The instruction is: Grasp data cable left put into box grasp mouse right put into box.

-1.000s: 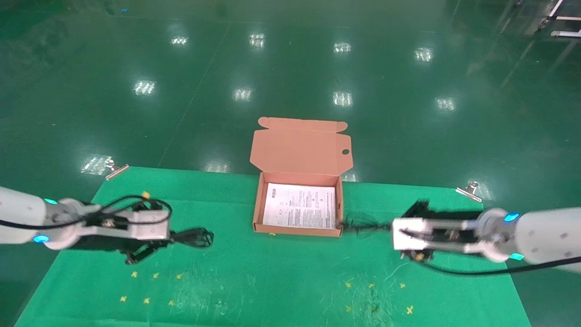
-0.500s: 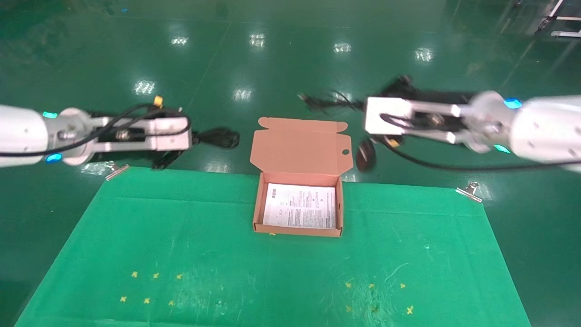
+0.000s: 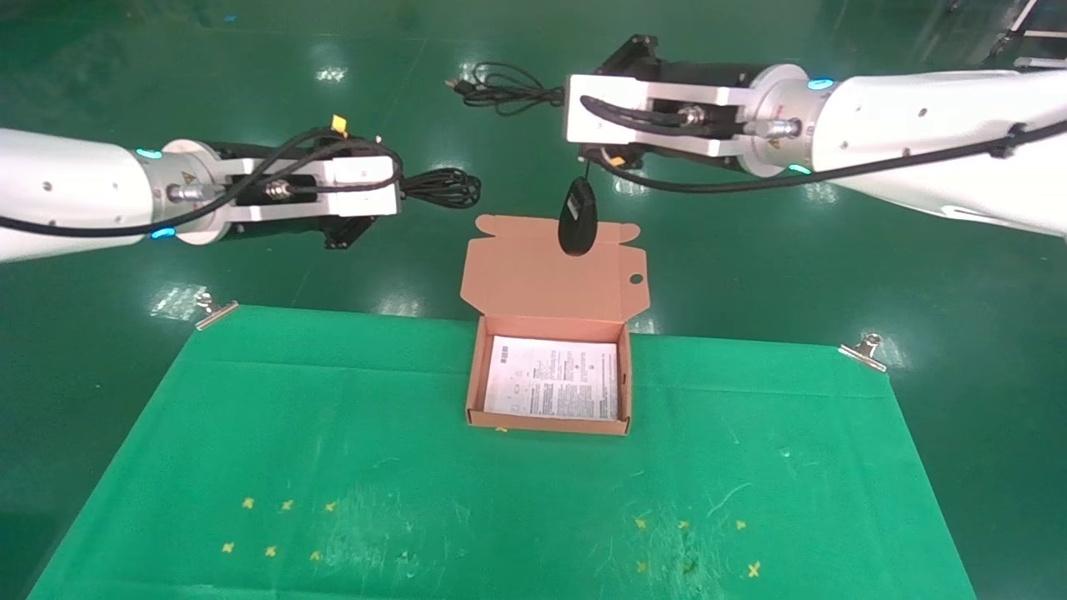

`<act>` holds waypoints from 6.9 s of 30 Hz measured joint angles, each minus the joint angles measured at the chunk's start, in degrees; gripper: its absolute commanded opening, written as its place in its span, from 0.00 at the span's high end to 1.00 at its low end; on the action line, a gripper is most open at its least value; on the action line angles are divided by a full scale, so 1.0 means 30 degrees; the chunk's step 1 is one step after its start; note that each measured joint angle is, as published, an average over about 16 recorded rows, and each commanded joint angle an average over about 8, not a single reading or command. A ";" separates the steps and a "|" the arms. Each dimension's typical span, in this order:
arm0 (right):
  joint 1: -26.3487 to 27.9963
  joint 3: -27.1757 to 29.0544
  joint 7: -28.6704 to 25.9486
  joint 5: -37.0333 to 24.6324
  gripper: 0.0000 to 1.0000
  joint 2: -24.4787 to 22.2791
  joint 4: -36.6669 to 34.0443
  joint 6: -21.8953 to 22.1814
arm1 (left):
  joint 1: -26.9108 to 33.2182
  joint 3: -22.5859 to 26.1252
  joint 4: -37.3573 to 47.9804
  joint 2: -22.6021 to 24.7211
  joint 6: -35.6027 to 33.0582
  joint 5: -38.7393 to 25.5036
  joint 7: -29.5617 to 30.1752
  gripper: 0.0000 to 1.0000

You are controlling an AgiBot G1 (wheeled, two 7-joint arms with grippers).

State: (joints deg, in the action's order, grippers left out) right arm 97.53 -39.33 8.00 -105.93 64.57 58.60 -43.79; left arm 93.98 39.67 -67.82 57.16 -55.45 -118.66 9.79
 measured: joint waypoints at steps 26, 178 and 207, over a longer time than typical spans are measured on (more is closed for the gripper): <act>-0.0727 -0.0423 0.2055 0.1008 1.00 0.1817 -0.3001 0.0281 | -0.0652 0.0420 0.0000 -0.0363 -0.0571 -0.1349 0.1287 1.00; -0.2432 -0.6350 -1.0027 -0.1070 0.00 -0.7304 0.4412 0.2823 | -0.0809 0.8625 0.9731 0.6395 0.8682 0.6645 -0.3813 0.00; -0.3714 -0.2879 -0.8045 0.4112 0.00 -0.8069 0.5331 -0.2612 | -0.1667 0.3614 0.7645 0.2231 0.4568 1.1542 -0.1517 0.00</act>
State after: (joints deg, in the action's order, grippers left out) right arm 86.39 -47.96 -16.14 -93.59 40.36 74.60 -51.62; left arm 88.98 50.51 -44.89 63.86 -41.74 -84.03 5.24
